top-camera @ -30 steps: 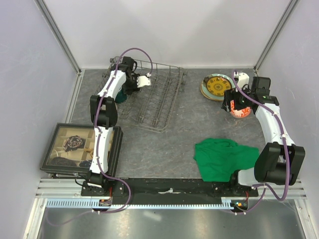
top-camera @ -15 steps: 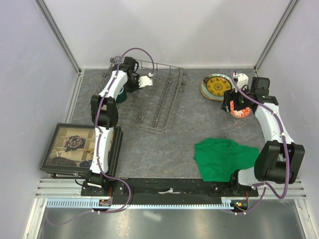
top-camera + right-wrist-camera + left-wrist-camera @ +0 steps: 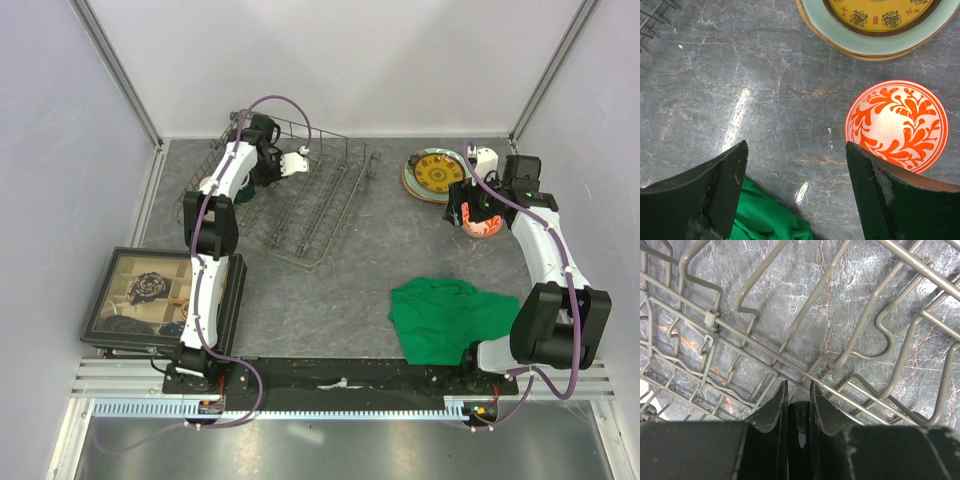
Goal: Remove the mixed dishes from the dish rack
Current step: Pick up the cup from the dish rack.
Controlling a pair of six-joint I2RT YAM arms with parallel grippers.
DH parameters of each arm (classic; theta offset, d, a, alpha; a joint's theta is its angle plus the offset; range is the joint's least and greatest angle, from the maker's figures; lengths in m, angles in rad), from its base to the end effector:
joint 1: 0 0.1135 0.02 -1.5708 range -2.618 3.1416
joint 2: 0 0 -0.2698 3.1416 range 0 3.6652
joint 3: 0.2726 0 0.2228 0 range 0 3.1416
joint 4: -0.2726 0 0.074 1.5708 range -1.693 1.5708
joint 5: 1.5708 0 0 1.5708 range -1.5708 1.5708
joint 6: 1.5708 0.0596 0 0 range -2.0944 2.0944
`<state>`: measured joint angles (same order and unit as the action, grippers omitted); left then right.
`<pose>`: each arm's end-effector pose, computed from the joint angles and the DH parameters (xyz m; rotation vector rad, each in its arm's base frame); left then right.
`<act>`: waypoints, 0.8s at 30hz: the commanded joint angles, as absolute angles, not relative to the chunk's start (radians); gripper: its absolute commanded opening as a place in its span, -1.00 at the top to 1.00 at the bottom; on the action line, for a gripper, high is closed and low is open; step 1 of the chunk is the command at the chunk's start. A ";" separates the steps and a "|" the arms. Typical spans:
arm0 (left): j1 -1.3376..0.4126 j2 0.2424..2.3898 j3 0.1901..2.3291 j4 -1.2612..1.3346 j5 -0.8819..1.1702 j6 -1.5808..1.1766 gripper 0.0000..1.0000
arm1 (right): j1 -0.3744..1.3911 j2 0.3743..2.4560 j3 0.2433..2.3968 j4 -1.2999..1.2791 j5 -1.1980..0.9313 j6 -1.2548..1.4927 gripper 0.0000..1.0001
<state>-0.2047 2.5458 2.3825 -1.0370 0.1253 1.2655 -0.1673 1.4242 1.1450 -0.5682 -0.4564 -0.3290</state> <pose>0.5008 -0.1116 0.1651 1.8733 2.0236 0.1122 0.2881 -0.0220 0.2834 -0.3905 2.2957 0.3067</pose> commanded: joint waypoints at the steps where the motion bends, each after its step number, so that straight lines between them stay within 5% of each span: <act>1: -0.176 2.508 2.375 -0.997 0.052 1.304 0.97 | -0.164 1.436 1.138 -0.548 -0.480 -0.345 -0.74; 24: -0.179 2.379 2.381 -0.986 0.135 1.316 0.97 | -0.164 1.462 1.143 -0.558 -0.485 -0.354 -0.74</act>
<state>-0.1894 2.5015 2.3688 -1.0340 0.1299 1.2732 -0.1673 1.4563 1.1446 -0.5690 -0.4587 -0.3374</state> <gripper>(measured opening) 0.208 0.870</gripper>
